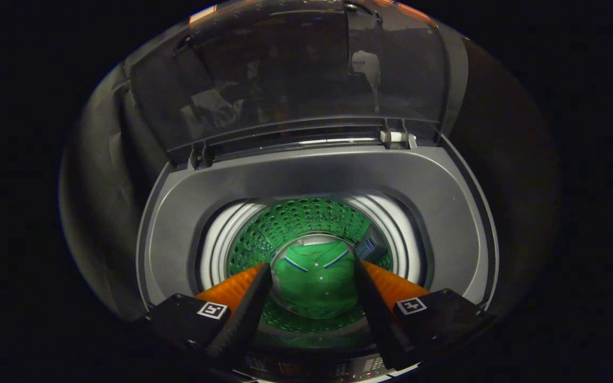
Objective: Put the clothes into the washing machine and then close the washing machine lid.
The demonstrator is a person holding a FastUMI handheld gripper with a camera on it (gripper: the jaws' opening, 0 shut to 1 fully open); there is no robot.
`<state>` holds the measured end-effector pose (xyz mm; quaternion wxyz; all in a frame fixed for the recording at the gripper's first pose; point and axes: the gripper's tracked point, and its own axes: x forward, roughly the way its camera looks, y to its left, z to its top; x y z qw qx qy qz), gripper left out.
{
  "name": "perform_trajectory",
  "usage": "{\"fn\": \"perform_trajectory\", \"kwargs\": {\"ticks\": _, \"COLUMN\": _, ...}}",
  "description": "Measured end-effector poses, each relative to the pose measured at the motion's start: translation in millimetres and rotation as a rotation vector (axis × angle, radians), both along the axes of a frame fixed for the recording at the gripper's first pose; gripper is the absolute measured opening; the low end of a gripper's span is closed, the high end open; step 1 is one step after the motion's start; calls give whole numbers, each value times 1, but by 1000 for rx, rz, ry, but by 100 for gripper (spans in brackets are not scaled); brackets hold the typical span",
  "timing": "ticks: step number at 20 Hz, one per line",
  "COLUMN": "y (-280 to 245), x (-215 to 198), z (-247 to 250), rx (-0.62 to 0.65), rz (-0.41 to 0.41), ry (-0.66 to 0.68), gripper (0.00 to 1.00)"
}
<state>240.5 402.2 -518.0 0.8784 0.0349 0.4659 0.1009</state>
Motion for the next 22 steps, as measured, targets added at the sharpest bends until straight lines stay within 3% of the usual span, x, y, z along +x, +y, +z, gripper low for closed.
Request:
{"fn": "perform_trajectory", "kwargs": {"ticks": 9, "y": -6, "x": 17, "z": 100, "rx": 0, "rz": 16, "ry": -173, "gripper": 99}}
{"fn": "perform_trajectory", "kwargs": {"ticks": 22, "y": 8, "x": 98, "z": 270, "rx": 64, "rz": 13, "ry": -462, "gripper": 99}}
